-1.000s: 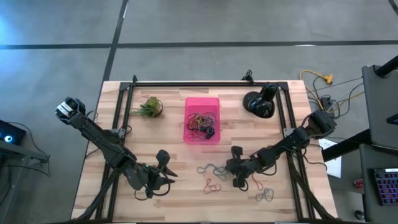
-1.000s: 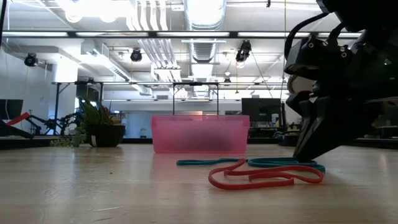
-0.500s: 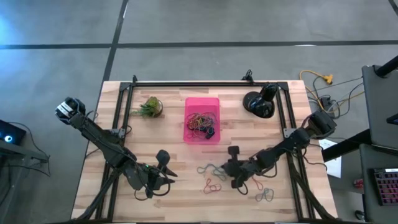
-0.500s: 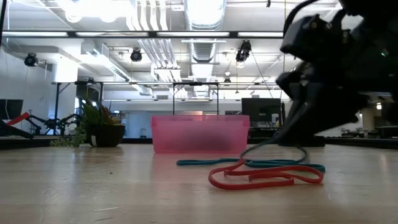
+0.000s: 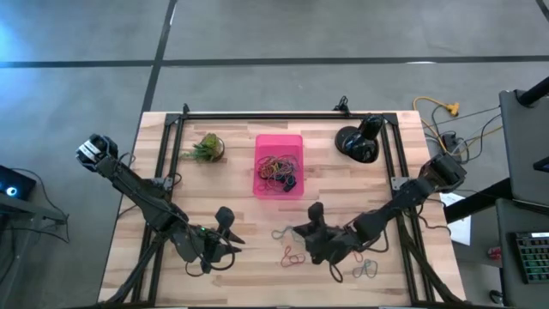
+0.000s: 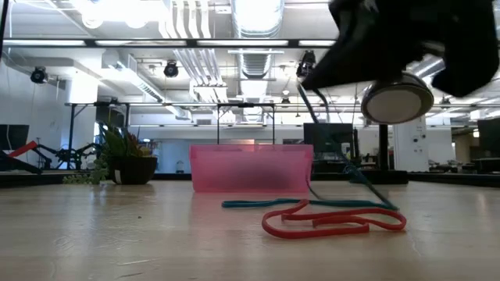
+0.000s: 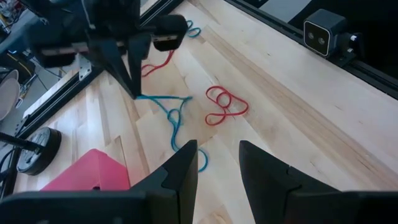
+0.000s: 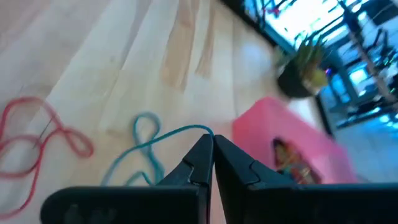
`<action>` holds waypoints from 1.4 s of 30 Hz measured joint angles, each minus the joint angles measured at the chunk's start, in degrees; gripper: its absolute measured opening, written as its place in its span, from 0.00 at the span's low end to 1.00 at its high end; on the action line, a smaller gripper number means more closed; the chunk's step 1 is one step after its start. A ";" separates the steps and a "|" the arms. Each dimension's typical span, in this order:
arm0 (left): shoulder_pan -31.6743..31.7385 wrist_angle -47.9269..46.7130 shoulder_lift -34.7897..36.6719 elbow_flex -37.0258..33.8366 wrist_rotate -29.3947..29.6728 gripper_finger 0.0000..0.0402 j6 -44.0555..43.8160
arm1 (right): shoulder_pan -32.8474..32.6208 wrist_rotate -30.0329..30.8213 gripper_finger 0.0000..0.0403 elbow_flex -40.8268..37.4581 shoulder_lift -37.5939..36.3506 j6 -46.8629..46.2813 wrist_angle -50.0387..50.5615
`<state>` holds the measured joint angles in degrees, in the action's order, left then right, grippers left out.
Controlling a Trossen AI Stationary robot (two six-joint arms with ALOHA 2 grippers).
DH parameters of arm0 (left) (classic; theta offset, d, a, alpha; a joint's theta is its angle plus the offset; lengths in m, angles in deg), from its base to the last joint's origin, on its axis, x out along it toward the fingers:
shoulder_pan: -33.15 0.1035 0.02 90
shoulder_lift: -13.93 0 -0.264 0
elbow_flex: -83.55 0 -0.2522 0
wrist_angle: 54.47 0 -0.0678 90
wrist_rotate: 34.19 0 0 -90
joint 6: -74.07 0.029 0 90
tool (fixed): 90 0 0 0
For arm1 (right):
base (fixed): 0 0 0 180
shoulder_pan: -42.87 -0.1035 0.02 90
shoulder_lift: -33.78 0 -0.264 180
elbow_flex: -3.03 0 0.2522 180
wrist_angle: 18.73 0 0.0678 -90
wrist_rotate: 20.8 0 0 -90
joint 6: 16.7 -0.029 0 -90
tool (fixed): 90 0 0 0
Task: Pick and place rubber bands into bin
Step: Put the blue rubber bands into the pink bin
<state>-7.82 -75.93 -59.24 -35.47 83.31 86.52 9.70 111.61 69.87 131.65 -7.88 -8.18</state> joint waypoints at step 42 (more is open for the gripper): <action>0.00 1.20 -0.02 -0.87 0.02 0.26 0.28 | 32.23 -9.31 0.02 14.48 0.04 13.14 7.61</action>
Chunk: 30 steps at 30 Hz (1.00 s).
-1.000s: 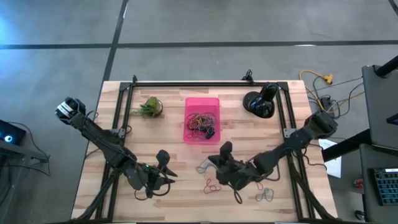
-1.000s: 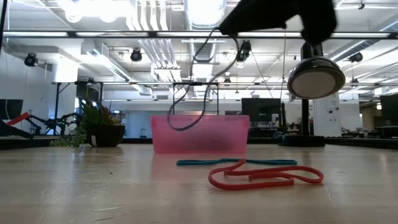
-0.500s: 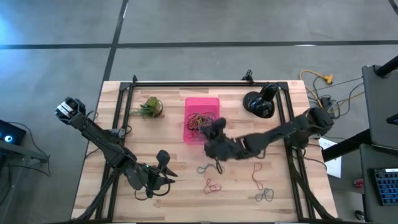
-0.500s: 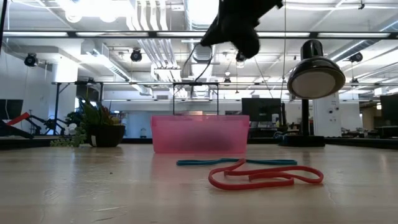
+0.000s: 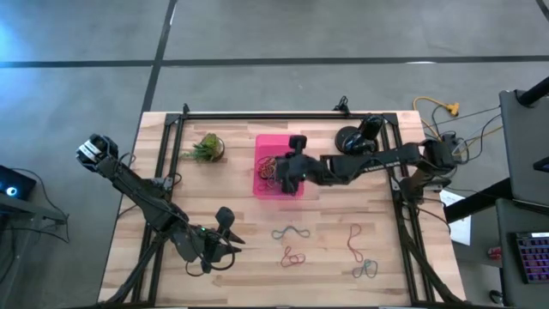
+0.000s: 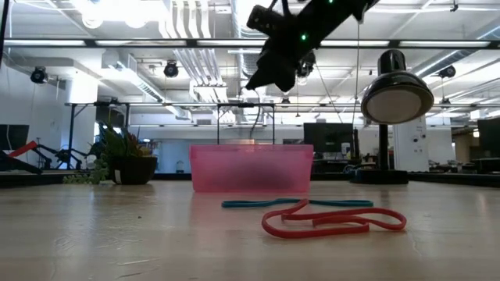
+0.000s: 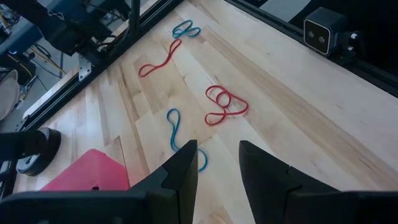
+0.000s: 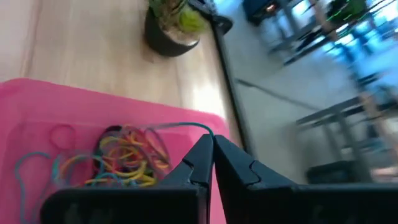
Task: Pick and place rubber bands into bin
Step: Put the blue rubber bands into the pink bin
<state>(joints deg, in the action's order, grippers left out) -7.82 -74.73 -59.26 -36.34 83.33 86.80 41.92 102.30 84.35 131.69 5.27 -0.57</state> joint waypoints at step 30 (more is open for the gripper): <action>0.14 0.09 0.02 -0.89 0.02 0.26 -0.02 | 8.77 -23.15 0.37 -4.08 -0.65 -16.33 1.38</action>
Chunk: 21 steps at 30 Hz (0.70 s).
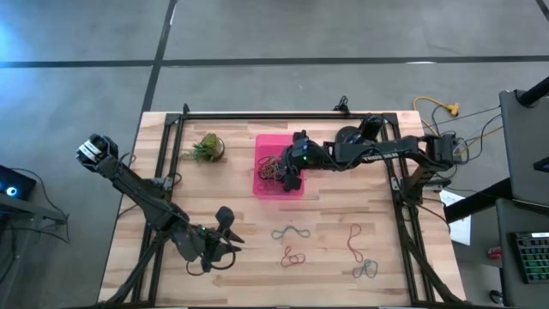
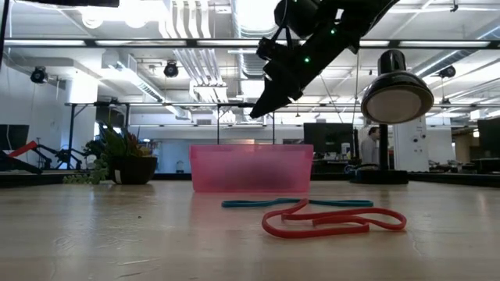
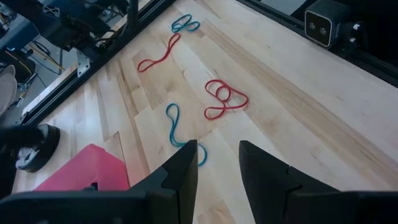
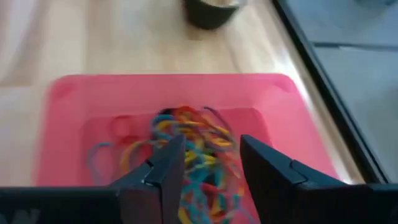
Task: Pick and place rubber bands into bin
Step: Put the blue rubber bands into the pink bin
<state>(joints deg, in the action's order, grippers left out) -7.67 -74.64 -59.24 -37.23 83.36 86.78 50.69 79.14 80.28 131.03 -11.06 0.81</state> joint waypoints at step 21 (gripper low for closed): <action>7.88 17.00 -12.80 -0.71 0.00 0.26 6.06 | -26.63 9.80 0.27 -0.50 -9.36 -5.95 22.56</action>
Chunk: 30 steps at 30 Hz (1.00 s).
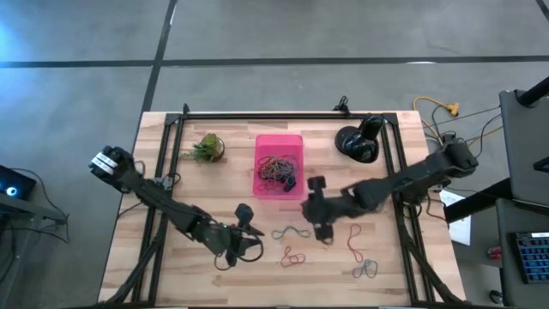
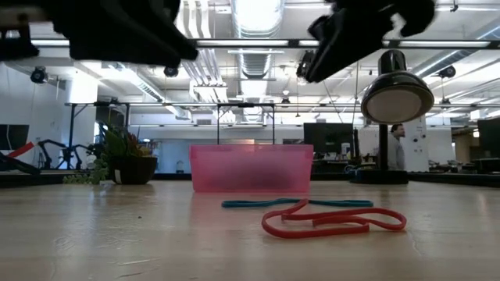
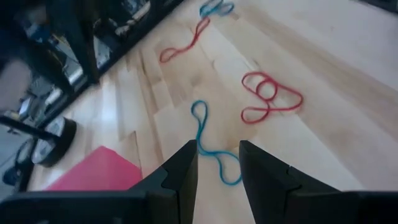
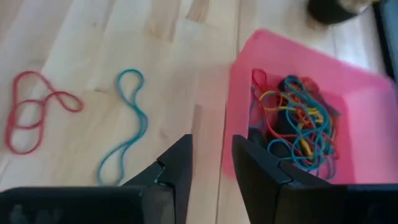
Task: Pick and place rubber bands into bin
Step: Put the blue rubber bands into the pink bin
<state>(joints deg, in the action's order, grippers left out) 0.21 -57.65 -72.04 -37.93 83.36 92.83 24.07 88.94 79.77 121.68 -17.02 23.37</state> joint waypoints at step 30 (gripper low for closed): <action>13.54 -1.30 -19.35 13.14 -13.45 0.26 -13.32 | -21.57 12.28 0.15 -39.04 -33.31 -12.42 -29.39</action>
<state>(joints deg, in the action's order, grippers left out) 13.75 -58.94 -91.39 -24.80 69.91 79.51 2.50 101.23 40.73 88.36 -29.44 -6.02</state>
